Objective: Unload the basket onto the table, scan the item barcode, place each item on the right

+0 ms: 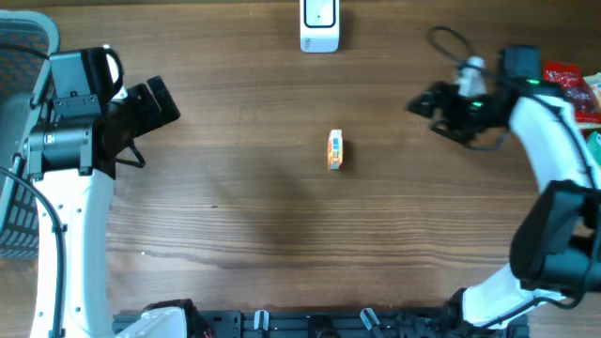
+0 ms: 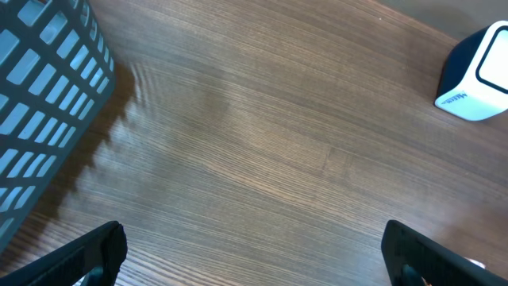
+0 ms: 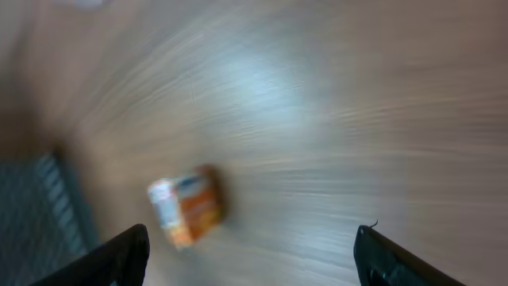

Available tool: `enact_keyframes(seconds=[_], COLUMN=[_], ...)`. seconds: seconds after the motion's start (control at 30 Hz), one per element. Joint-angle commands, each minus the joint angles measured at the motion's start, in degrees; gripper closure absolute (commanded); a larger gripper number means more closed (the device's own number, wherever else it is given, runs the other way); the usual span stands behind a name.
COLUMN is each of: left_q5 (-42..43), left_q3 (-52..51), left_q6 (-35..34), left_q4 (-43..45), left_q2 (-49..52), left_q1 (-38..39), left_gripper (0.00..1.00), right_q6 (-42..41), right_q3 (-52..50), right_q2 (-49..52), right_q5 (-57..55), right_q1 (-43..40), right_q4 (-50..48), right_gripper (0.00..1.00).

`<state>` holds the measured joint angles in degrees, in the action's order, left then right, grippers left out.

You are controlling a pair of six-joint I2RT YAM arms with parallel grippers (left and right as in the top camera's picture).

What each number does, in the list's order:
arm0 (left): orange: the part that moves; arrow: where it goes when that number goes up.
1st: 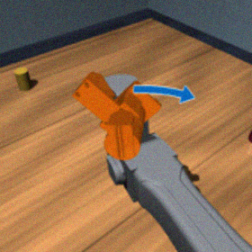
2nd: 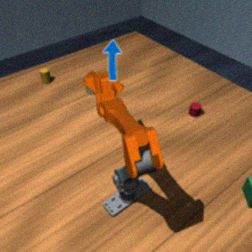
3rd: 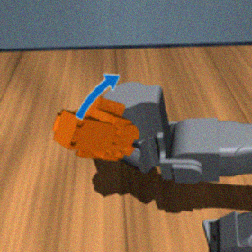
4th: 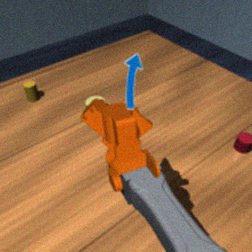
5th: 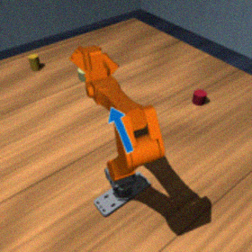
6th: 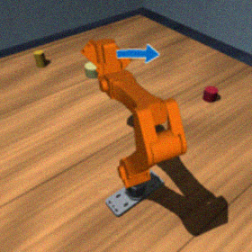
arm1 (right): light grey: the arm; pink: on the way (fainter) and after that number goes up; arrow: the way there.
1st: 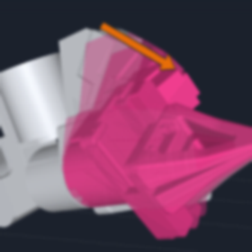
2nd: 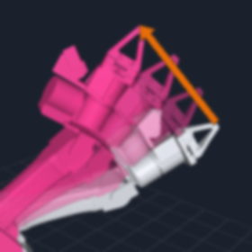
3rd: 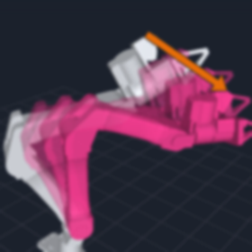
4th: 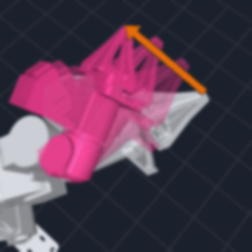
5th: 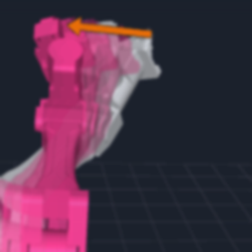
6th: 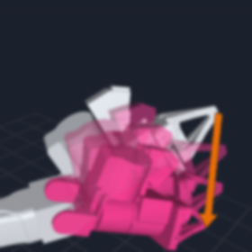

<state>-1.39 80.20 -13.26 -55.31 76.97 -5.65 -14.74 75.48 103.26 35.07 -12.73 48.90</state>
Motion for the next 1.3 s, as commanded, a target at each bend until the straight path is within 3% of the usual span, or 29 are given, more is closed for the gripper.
enact_keyframes(seconds=[0.0, 0.07, 0.1, 0.27, 0.67, 1.27], left_q5=[0.1, 0.1, 0.1, 0.1, 0.1, 0.1], left_q3=[0.2, 0.2, 0.2, 0.2, 0.2, 0.2], left_q6=[-0.9, -0.9, -0.9, -0.9, -0.9, -0.9], left_q4=[0.2, 0.1, 0.2, 0.2, 0.2, 0.2], left_q2=[-0.3, -0.3, -0.3, -0.3, -0.3, -0.3], left_q1=[-0.3, -0.3, -0.3, -0.3, -0.3, -0.3], left_gripper=[0.0, 0.0, 0.0, 0.0, 0.0, 0.0], right_q6=[-2.4, -2.4, -2.4, -6.5, -6.7, -8.0], right_q3=[0.5, 0.3, 0.0, -1.0, -7.5, -7.7], right_q2=[-0.6, -0.6, -0.6, -0.6, -0.5, -0.5], right_q5=[-17.2, -20.3, -20.2, -20.0, -20.0, -15.2], right_q1=[-5.2, -7.2, -8.0, -9.0, -9.0, -9.0], right_q4=[3.1, 4.2, 4.2, 2.6, -1.7, -1.5], right_gripper=[0.11, 0.01, 0.0, 0.0, 0.0, 0.0])
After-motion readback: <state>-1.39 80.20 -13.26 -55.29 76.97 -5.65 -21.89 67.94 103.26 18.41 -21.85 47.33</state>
